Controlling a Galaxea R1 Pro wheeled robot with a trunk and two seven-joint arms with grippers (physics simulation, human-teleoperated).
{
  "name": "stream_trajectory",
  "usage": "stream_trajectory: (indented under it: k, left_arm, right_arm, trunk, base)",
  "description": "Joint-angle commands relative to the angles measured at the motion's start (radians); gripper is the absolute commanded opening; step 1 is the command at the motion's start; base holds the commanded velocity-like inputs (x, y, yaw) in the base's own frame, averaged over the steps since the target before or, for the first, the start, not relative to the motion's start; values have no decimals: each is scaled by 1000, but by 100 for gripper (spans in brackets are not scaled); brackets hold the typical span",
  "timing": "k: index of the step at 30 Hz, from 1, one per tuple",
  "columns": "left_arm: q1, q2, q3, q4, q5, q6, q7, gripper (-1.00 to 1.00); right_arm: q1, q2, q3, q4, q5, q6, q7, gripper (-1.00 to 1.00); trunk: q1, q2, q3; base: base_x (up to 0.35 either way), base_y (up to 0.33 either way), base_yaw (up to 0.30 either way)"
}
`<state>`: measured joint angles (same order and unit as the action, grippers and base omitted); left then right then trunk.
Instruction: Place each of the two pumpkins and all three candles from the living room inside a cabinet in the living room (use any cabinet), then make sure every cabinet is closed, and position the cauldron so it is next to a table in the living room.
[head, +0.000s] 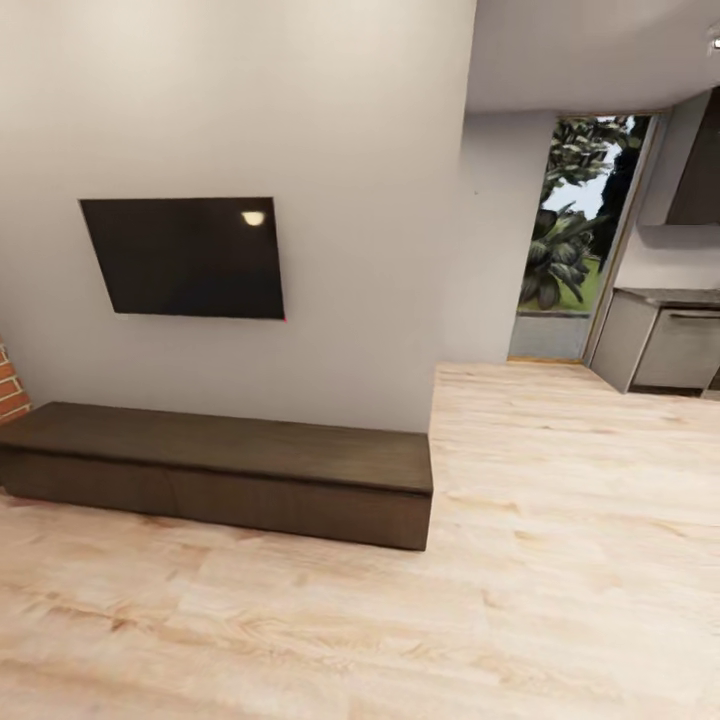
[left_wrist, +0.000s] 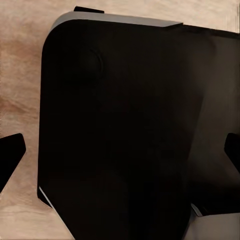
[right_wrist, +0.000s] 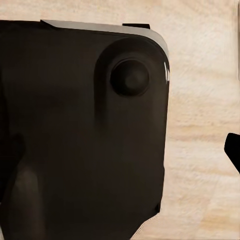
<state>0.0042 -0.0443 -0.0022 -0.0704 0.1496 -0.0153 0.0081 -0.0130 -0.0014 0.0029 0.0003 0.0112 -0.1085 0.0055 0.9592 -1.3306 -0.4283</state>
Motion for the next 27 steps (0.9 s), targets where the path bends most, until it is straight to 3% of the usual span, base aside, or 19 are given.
stream_trajectory:
  k: [1, 20, 27]
  left_arm:
    - [0, 0, -1, -2, 8, -2, 1, 100]
    - [0, 0, -1, -8, 8, -2, 0, 100]
    - [0, 0, -1, -8, 8, -2, 0, 100]
  right_arm:
    - [-1, 0, 0, 1, 1, -3, 0, 100]
    - [-1, 0, 2, 1, 2, -2, -1, 100]
    - [-1, 0, 3, 1, 3, -2, -1, 100]
  trunk:
    - [1, 0, -1]
    - [1, 0, -1]
    - [1, 0, -1]
  base:
    - [343, 0, -291]
    - [343, 0, -290]
    - [342, 0, -89]
